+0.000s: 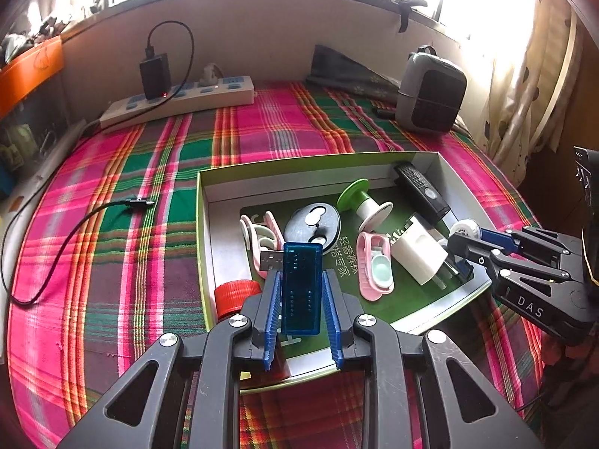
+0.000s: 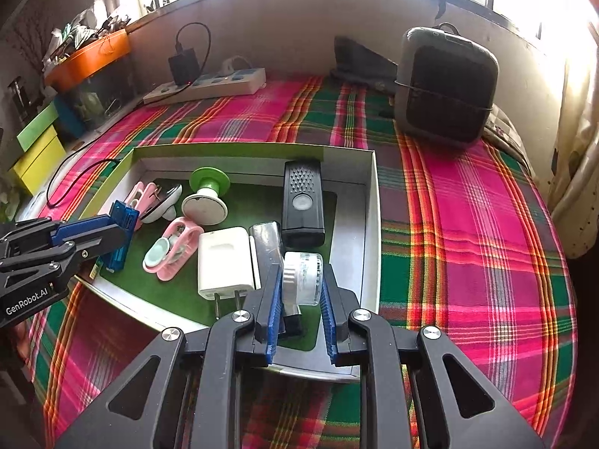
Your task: Organize rigid objects
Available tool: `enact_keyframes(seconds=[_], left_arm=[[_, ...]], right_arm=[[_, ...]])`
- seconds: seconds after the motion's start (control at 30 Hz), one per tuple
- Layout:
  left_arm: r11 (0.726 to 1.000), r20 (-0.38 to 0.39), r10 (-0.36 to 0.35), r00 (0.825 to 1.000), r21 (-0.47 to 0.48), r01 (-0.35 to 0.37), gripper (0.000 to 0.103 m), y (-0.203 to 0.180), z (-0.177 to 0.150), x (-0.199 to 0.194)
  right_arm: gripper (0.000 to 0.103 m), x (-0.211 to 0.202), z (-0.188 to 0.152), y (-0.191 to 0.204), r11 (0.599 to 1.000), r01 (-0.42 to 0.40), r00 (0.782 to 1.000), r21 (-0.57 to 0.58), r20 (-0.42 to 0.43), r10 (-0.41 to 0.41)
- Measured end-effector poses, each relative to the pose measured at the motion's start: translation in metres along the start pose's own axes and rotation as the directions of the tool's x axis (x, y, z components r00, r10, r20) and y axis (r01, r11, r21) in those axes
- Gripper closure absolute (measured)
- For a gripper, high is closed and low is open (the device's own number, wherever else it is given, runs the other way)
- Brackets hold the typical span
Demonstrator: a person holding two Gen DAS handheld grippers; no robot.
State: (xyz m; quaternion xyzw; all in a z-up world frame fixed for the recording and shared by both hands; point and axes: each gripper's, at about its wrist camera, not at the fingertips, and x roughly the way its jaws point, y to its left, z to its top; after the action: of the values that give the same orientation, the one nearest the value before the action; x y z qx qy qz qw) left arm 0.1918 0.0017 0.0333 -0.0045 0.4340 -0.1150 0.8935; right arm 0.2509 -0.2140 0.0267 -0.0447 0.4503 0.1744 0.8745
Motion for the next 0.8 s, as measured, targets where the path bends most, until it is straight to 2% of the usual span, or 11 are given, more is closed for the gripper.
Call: enact_keyframes(seconds=[0.3,0.8], left_arm=[[1.0,0.0,-0.003,1.0,0.004,0.003,0.075,-0.002,-0.001,-0.002],[1.0,0.01,0.028,1.0,0.007,-0.028,0.07,-0.013,-0.011,-0.012]], right_arm=[[0.065,-0.002,-0.001,0.001,1.0,0.005,1.0,0.005,0.009,-0.005],[0.063,-0.017,-0.007,0.007,1.0,0.004,0.999,0.025,0.04,-0.005]])
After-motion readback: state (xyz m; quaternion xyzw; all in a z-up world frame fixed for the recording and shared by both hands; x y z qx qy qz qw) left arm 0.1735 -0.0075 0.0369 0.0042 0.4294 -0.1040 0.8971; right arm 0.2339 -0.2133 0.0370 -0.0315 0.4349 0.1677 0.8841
